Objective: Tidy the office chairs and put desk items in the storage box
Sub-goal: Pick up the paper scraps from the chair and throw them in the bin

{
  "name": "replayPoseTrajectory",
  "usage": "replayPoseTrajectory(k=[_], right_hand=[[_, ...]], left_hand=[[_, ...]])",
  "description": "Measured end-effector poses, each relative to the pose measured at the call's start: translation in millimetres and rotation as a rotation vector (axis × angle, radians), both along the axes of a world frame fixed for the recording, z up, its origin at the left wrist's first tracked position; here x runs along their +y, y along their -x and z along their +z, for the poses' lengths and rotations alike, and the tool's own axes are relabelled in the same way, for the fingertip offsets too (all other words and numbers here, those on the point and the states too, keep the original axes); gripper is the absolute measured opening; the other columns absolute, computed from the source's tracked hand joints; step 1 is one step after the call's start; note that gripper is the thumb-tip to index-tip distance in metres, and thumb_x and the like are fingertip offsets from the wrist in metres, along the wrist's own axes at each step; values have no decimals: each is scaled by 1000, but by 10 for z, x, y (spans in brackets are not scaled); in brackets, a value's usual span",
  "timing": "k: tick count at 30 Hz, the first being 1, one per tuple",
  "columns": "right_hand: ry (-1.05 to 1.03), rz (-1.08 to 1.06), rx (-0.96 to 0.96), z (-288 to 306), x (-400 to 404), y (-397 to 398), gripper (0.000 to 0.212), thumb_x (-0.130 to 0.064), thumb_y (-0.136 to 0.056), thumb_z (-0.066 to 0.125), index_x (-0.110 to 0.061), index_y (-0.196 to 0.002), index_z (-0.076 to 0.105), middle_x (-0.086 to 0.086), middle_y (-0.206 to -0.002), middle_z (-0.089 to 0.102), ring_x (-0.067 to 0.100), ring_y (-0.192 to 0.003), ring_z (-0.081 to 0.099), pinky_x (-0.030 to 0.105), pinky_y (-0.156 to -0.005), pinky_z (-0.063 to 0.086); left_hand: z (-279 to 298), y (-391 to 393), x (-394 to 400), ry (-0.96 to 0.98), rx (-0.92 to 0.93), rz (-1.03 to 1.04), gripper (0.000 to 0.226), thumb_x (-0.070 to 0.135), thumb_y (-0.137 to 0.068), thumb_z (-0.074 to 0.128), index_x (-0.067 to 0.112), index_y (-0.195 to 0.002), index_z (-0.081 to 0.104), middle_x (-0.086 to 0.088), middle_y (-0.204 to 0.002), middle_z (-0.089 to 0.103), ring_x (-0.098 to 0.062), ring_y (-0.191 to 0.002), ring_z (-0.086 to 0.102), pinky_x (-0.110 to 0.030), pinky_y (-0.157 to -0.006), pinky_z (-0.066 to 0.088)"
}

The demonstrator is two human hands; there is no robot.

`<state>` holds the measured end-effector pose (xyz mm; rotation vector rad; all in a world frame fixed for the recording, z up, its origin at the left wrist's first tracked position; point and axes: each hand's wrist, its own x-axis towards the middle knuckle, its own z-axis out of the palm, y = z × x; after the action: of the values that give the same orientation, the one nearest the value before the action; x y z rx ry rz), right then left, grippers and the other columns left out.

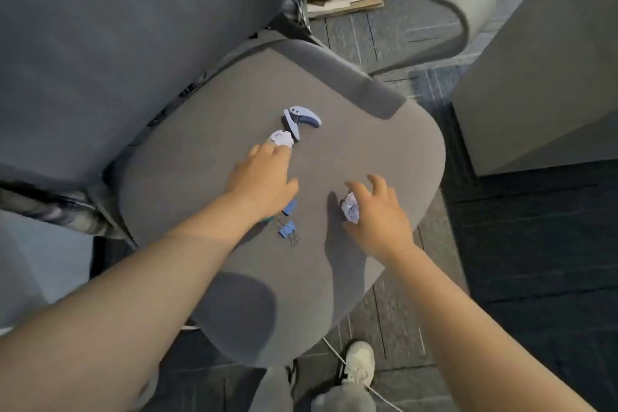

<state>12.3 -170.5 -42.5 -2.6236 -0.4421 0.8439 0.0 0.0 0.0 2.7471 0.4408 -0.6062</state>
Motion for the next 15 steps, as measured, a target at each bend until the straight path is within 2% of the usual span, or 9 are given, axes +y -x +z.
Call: replayPoseTrajectory(k=[2, 5, 9, 12, 15], right_hand=[[79, 42, -22, -126, 78, -50, 52, -13, -87, 54, -19, -135, 34, 12, -147, 24, 33, -130, 29, 41, -87, 44], [130, 42, 4, -252, 158, -131, 33, -2, -87, 45, -8, -120, 45, 15, -130, 39, 34, -117, 36, 37, -70, 39], [38, -68, -91, -290, 300, -271, 31, 4, -81, 47, -4, -111, 47, 17, -121, 42, 33, -109, 36, 35, -66, 38], [-30, -142, -132, -279, 393, -361, 36, 5, -79, 48, -4, -114, 48, 18, -123, 41, 34, -109, 36, 42, -75, 45], [-72, -212, -153, -248, 428, -362, 36, 3, -79, 49, -5, -114, 50, 18, -123, 42, 33, -109, 37, 42, -79, 46]], left_hand=[[-87, -86, 106, -2, -24, 27, 49, 19, -85, 53, 8, -130, 38, -14, -139, 36, -33, -126, 35, -44, -102, 38], [-206, -223, 278, -32, -52, 17, 58, 15, -84, 54, 16, -137, 30, -12, -150, 21, -34, -133, 28, -44, -105, 33], [-364, -418, 459, -76, -62, -61, 61, 20, -84, 59, 23, -138, 29, -12, -154, 14, -37, -133, 28, -47, -105, 34], [-541, -505, 497, -27, 11, -86, 54, 19, -83, 61, 21, -131, 38, -13, -148, 24, -37, -127, 36, -46, -98, 40], [-666, -486, 520, -22, 12, -99, 40, 9, -83, 58, 11, -121, 45, -18, -128, 43, -39, -110, 49, -44, -87, 45]])
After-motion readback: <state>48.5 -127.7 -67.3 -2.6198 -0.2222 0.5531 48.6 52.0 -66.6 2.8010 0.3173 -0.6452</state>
